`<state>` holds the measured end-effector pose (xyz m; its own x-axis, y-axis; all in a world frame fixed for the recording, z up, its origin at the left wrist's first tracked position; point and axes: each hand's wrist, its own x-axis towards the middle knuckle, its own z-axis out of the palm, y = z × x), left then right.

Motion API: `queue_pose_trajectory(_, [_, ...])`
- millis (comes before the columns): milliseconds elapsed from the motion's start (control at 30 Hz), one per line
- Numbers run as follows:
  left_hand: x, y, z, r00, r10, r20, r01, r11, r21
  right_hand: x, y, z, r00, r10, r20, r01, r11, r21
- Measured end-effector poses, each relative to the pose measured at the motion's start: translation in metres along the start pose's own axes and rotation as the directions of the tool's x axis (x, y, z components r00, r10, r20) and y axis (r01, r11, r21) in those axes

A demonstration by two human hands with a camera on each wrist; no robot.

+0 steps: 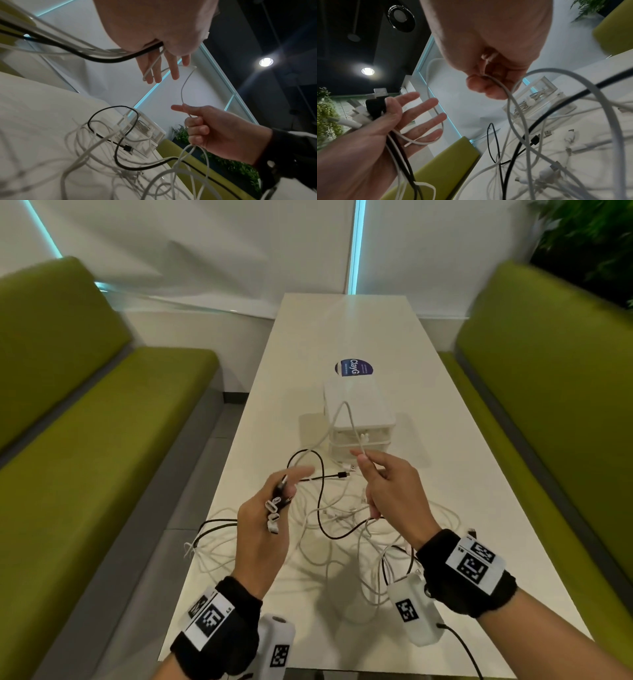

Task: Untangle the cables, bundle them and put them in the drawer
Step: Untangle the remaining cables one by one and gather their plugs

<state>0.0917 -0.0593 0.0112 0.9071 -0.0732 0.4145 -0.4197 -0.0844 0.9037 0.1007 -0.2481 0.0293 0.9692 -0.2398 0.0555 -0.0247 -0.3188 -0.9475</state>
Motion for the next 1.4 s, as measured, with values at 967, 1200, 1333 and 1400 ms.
queue_pose_trajectory(967, [0.014, 0.026, 0.003, 0.962, -0.266, -0.063, 0.262, 0.963, -0.055, -0.013, 0.009, 0.023, 0.834, -0.295, 0.466, 0.476, 0.813, -0.336])
queue_pose_trajectory(1200, [0.043, 0.03, -0.024, 0.948, -0.242, -0.206, 0.207, 0.962, -0.179, -0.005, 0.02, 0.014, 0.86, -0.249, 0.445, 0.439, 0.807, -0.396])
queue_pose_trajectory(1333, [0.052, 0.021, -0.028, 0.932, -0.283, -0.228, 0.237, 0.949, -0.21, 0.003, 0.022, 0.01, 0.869, -0.246, 0.429, 0.442, 0.776, -0.45])
queue_pose_trajectory(1400, [0.049, 0.016, -0.024, 0.924, -0.353, -0.151, 0.325, 0.928, -0.182, 0.006, 0.017, 0.007, 0.886, -0.254, 0.387, 0.412, 0.814, -0.409])
